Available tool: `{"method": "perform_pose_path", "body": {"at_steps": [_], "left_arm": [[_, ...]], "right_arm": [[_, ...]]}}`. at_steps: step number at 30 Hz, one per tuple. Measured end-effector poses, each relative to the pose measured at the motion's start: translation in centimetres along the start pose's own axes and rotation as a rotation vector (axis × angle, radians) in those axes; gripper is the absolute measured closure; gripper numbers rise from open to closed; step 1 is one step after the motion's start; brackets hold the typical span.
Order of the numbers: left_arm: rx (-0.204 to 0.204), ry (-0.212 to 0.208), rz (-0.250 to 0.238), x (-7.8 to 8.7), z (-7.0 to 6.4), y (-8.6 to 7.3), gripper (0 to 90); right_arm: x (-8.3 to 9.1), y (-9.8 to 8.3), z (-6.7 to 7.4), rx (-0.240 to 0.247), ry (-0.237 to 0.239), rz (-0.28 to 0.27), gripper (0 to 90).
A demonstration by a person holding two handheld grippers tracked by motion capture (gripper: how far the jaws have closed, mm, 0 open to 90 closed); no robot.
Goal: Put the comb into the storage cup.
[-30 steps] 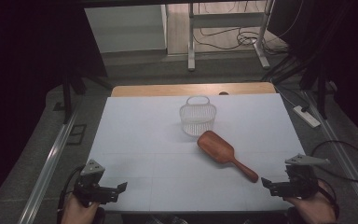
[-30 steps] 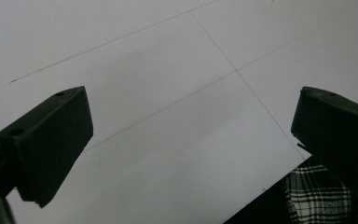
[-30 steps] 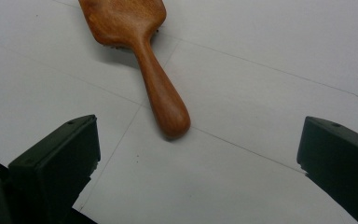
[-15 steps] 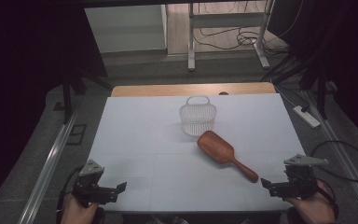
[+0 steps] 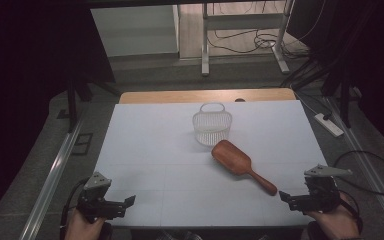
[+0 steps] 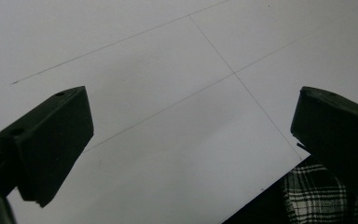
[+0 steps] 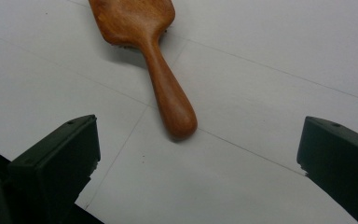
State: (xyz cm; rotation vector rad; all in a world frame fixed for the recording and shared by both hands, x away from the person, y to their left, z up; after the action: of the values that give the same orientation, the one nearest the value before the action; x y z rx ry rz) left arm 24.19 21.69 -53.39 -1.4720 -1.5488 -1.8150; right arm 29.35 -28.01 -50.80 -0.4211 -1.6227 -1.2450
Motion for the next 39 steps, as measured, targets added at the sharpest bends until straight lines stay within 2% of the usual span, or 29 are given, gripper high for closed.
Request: {"method": "perform_pose_path", "body": {"at_steps": [6, 17, 26, 33, 39], "left_arm": [[-0.003, 0.0, 0.004, -0.1, 0.0, 0.0, 0.1], [0.001, 0.0, 0.005, -0.1, 0.0, 0.0, 0.3], [0.008, -0.003, 0.003, 0.0, 0.0, 0.0, 0.3], [0.003, -0.002, 0.007, -0.1, 0.0, 0.0, 0.4], [0.002, -0.002, 0.008, -0.1, 0.0, 0.0, 0.4]], "right_arm": [[0.1, 0.1, 0.1, 0.002, 0.029, -0.011, 0.0], [-0.2, 0.5, 0.2, 0.03, 0.044, 0.001, 0.0], [-0.5, 1.2, 0.6, 0.082, 0.062, 0.015, 0.0], [-0.8, 1.5, 0.8, 0.102, 0.064, 0.015, 0.0], [-1.0, 1.9, 1.3, 0.131, 0.086, 0.0, 0.0]]}}
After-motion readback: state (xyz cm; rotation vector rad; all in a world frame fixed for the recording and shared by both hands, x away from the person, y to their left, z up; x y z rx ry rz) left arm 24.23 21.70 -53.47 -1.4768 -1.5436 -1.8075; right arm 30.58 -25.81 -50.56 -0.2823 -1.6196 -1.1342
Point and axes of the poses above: each handheld gripper's, and its own axes: x roughly backward along the jaws, y roughly out of its top, z roughly to its left, the point moved 9 cm from there along -x, roughly forward along the jaws, and after that the axes turned 10 degrees about z, right-handed, at the moved point
